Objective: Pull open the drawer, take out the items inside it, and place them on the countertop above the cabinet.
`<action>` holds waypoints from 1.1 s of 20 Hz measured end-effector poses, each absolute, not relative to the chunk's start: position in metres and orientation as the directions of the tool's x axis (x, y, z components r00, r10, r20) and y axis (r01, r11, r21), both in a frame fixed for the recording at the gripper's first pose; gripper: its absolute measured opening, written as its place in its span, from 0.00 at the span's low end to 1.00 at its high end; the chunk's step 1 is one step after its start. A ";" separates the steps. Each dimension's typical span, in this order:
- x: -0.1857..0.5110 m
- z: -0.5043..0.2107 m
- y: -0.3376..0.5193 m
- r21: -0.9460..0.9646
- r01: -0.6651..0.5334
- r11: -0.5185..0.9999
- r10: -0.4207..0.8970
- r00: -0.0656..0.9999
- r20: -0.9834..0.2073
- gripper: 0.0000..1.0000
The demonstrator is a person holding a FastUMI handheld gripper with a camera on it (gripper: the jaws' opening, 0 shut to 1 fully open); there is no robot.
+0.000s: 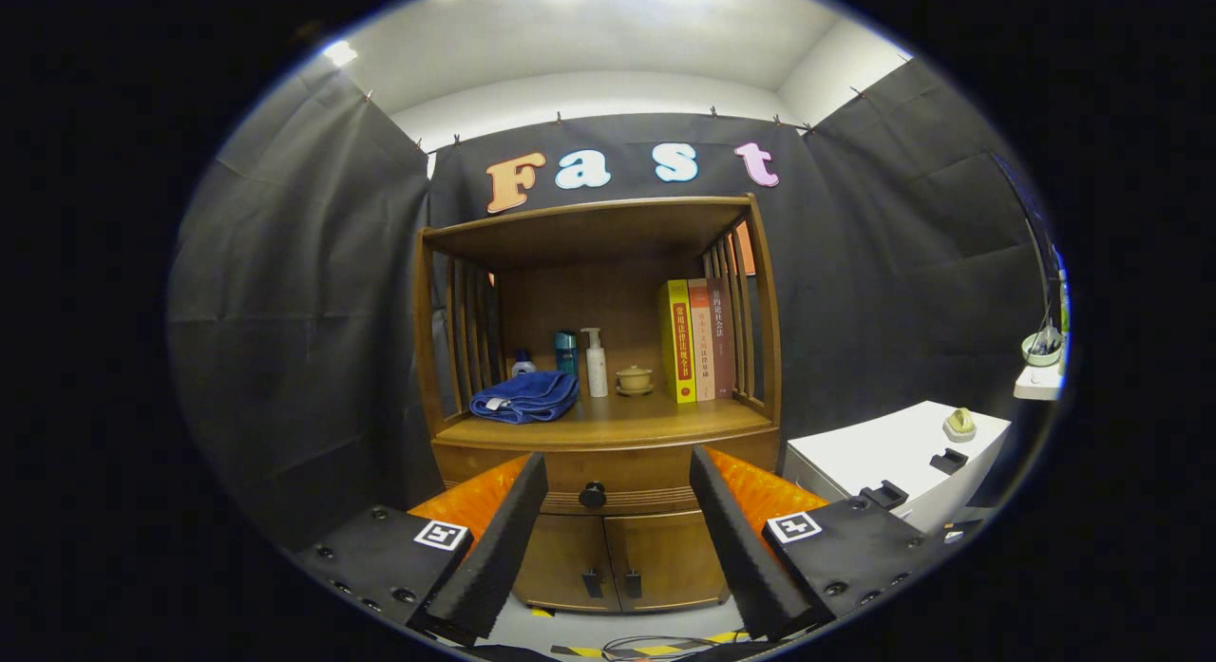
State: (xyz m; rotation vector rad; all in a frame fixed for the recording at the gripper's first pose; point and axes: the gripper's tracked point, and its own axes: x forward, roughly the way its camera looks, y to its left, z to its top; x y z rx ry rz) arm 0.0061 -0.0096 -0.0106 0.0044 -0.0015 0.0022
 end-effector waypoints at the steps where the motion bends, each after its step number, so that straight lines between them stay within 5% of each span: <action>1: 0.006 -0.010 -0.010 0.007 -0.005 1.000 0.005 1.000 0.008 0.99; 14: 0.062 -0.066 0.007 0.029 -0.080 0.996 0.079 0.996 0.031 0.99; 22: 0.183 -0.145 0.018 -0.042 -0.064 0.997 0.062 0.996 -0.064 0.99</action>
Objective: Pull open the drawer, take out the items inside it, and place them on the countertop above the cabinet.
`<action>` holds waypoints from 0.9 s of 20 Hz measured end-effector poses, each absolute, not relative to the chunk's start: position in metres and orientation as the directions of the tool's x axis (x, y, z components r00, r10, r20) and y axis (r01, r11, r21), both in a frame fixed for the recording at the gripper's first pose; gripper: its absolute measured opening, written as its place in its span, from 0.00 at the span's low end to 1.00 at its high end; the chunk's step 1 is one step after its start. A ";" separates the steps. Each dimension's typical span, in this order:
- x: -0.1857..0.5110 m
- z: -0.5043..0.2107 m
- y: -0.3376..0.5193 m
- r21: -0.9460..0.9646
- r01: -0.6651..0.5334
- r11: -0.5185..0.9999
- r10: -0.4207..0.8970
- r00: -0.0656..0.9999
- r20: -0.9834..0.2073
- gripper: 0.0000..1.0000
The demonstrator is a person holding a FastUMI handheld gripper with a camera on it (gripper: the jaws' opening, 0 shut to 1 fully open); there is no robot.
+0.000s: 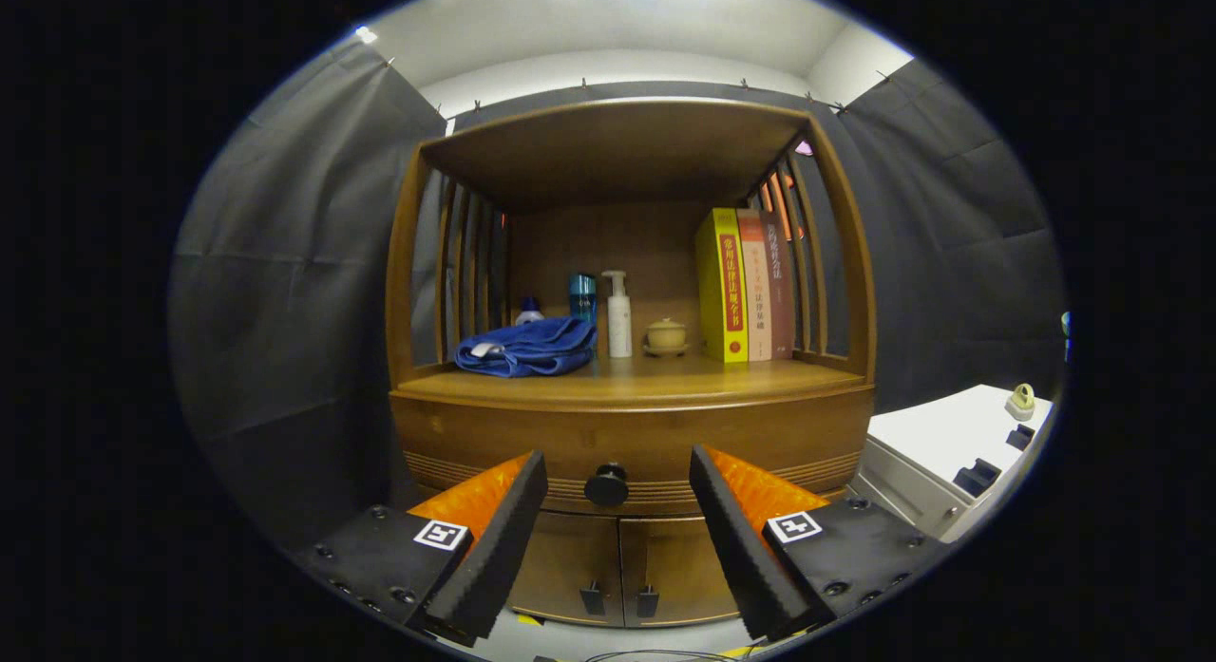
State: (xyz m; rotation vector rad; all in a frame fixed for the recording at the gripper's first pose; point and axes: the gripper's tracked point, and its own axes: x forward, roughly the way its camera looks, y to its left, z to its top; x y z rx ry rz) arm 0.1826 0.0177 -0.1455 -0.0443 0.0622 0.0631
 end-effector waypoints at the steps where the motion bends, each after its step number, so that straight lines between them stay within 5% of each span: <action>1: 0.194 -0.155 0.020 -0.040 -0.056 0.998 0.053 0.996 -0.071 0.99; 10: 0.258 -0.202 0.023 -0.094 -0.015 0.995 0.005 0.994 -0.112 0.98; 18: 0.274 -0.221 0.023 -0.116 0.018 0.993 -0.033 0.991 -0.131 0.62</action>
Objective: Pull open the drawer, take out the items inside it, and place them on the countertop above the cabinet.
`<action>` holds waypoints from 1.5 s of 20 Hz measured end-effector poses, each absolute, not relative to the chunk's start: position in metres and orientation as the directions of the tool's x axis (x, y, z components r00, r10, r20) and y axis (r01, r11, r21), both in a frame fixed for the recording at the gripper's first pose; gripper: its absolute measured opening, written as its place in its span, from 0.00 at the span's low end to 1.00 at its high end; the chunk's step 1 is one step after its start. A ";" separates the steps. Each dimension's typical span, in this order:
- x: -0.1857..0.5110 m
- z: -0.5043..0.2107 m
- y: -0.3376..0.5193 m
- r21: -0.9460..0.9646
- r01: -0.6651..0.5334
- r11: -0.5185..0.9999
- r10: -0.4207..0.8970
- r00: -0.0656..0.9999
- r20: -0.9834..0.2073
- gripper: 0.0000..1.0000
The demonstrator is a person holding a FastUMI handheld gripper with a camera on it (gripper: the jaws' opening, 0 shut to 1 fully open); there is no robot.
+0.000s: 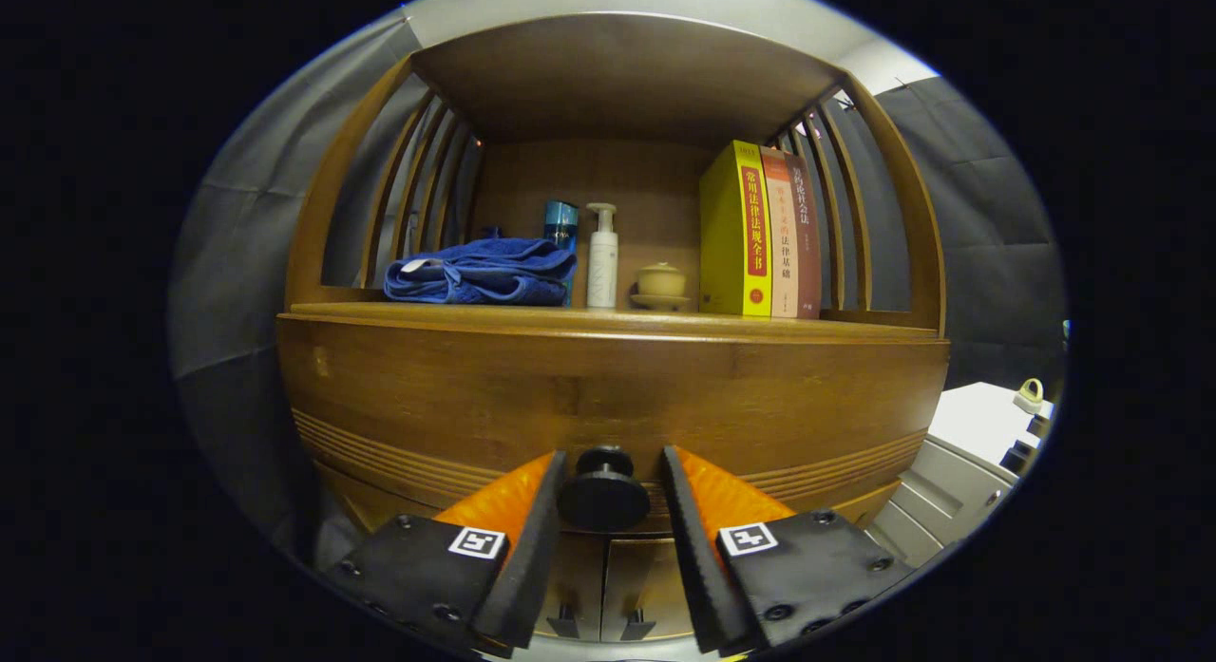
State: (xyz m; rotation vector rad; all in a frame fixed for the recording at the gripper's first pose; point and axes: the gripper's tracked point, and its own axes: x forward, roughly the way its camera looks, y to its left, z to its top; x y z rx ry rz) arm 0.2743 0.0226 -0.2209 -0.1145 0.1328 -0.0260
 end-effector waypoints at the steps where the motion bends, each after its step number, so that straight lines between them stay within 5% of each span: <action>1: 0.277 -0.220 0.021 -0.115 0.023 0.993 -0.037 0.992 -0.119 0.57; 8: 0.269 -0.224 0.024 -0.118 -0.021 0.993 -0.004 0.978 -0.209 0.41; 30: 0.125 -0.219 0.030 -0.074 0.001 0.997 -0.019 0.971 -0.240 0.40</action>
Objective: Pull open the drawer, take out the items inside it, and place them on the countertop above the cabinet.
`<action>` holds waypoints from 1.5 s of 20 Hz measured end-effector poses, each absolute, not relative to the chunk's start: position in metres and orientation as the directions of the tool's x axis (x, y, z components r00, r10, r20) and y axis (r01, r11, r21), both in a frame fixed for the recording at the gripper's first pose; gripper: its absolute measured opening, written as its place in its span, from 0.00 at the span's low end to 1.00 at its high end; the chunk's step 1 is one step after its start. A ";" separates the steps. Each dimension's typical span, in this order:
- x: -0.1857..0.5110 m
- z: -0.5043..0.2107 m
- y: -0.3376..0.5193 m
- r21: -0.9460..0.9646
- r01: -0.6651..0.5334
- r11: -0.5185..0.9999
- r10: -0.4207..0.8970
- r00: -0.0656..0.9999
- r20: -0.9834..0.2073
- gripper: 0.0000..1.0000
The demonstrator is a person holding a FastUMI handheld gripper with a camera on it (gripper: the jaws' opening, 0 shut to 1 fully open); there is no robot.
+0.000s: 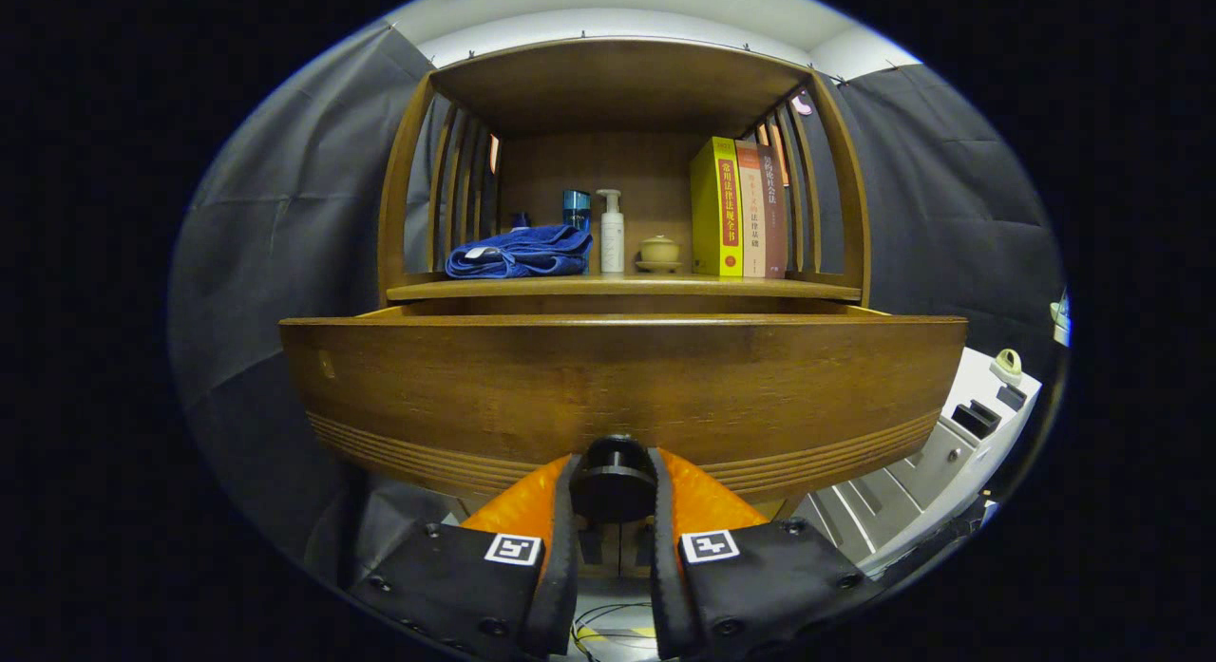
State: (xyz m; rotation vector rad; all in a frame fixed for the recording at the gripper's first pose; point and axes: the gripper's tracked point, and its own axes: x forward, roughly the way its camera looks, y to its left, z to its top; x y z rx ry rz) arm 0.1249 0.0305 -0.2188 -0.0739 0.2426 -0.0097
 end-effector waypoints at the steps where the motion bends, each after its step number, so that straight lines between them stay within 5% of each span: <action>1: 0.118 -0.219 0.030 -0.082 -0.001 0.997 -0.019 0.970 -0.242 0.40; 18: 0.104 -0.232 0.030 -0.085 -0.003 0.996 -0.017 0.973 -0.232 0.41; 26: 0.094 -0.200 0.036 -0.106 -0.052 0.993 0.034 0.986 -0.163 0.98; 30: 0.084 -0.129 0.013 -0.081 -0.017 0.997 0.014 0.999 -0.030 0.98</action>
